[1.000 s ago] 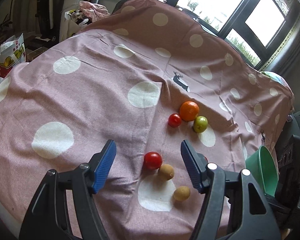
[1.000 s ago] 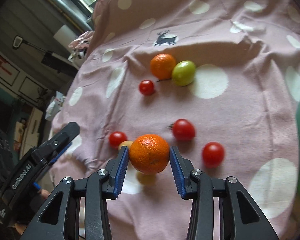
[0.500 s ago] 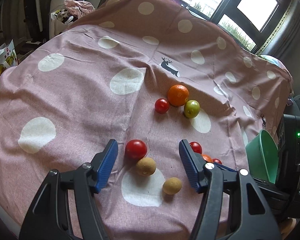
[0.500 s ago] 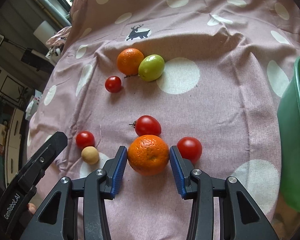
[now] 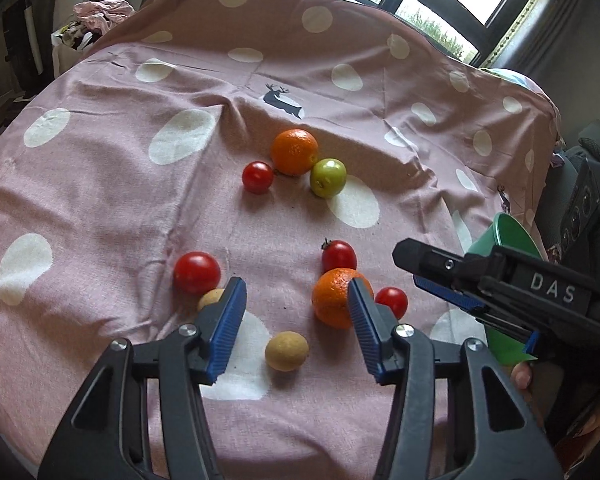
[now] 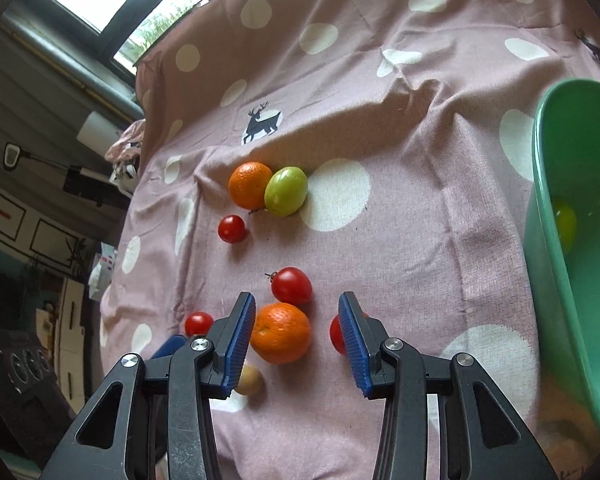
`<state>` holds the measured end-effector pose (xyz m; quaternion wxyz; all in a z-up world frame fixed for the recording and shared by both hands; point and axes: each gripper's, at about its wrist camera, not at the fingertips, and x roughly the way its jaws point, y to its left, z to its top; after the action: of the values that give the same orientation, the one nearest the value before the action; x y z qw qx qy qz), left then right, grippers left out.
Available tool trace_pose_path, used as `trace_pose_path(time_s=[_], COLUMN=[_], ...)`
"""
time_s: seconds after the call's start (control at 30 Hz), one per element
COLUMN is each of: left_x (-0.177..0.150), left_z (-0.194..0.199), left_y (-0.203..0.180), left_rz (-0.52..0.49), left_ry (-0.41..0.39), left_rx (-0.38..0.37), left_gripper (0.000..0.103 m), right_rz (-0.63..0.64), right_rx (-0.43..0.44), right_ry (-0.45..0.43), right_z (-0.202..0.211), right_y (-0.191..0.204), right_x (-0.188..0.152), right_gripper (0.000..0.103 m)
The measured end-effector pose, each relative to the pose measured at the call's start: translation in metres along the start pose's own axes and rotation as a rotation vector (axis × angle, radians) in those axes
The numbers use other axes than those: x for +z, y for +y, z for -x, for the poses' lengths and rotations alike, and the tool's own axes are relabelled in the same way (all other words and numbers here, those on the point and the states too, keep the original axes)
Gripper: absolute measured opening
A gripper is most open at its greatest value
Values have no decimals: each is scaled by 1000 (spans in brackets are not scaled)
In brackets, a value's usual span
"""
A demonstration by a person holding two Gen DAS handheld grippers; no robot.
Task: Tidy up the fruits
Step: 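Move the right tool back and grasp the orange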
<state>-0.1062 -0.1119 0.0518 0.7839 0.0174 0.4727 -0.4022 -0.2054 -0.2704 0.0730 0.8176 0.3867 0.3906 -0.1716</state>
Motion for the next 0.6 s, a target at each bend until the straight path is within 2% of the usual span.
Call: trace_pose_path(time_s=[0.13, 0.33, 0.6], left_x=[-4, -6, -8], left_z=[-14, -29, -37], left_y=[-9, -22, -23], left_rz=[-21, -56, -71], left_ry=[45, 96, 118], left_rx=[-22, -68, -44], left_gripper=[47, 43, 41], right_rz=[-33, -17, -4], right_rx=[50, 58, 35], right_ry=[-2, 60, 113], right_z=[-3, -20, -31], right_y=[-2, 5, 7], right_x=[2, 0, -4], right_gripper=[44, 44, 44])
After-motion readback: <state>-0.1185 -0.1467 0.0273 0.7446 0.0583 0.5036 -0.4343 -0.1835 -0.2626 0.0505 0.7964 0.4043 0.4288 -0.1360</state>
